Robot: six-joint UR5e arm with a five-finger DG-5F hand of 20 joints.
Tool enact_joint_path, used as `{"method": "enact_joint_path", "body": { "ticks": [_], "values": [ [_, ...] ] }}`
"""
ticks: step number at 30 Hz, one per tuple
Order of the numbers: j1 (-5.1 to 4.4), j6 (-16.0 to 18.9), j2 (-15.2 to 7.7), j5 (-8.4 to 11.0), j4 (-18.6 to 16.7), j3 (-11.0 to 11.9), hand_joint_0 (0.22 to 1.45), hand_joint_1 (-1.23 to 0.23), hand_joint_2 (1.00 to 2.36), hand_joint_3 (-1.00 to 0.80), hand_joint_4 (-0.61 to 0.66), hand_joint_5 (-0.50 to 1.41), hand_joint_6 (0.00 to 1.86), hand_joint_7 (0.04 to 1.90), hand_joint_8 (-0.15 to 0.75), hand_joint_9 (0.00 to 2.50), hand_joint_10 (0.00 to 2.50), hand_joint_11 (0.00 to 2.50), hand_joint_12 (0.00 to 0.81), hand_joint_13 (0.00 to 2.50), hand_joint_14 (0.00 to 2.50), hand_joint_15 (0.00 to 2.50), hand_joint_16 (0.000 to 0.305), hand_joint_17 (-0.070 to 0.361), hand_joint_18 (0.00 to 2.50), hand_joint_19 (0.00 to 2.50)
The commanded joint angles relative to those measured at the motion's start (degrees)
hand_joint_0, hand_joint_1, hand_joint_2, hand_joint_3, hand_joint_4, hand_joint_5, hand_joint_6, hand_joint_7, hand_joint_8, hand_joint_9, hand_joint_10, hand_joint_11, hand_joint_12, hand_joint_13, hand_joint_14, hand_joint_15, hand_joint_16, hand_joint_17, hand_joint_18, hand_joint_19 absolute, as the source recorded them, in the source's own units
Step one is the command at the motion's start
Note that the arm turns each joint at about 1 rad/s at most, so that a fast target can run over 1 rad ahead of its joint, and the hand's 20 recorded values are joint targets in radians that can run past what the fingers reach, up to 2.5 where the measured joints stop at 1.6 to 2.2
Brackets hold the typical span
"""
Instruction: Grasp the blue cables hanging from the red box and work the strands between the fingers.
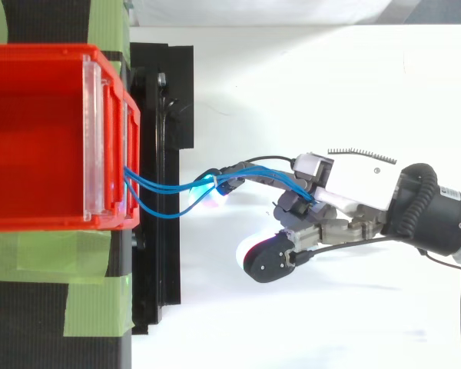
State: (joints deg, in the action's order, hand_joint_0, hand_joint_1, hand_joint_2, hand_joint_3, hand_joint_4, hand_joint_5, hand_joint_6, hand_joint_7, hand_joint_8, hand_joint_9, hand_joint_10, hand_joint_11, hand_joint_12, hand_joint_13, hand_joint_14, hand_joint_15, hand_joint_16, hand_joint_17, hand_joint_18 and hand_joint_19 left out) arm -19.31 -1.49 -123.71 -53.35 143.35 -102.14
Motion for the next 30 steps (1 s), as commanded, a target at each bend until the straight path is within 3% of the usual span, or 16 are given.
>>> {"method": "enact_joint_path", "body": {
  "ticks": [1,30],
  "values": [
    [-0.03,0.0,0.05,0.0,0.0,0.01,0.72,-0.53,1.0,-1.0,0.33,0.05,0.01,0.86,0.521,1.78,2.5,2.5,0.551,1.86,2.5,1.77,0.198,0.148,2.32,0.7],
    [-0.03,0.0,0.05,0.0,0.0,0.01,0.72,-0.53,1.0,-1.0,0.33,0.05,0.01,0.87,0.522,1.77,2.5,2.5,0.55,1.86,2.5,1.77,0.197,0.148,2.31,0.7]
  ]
}}
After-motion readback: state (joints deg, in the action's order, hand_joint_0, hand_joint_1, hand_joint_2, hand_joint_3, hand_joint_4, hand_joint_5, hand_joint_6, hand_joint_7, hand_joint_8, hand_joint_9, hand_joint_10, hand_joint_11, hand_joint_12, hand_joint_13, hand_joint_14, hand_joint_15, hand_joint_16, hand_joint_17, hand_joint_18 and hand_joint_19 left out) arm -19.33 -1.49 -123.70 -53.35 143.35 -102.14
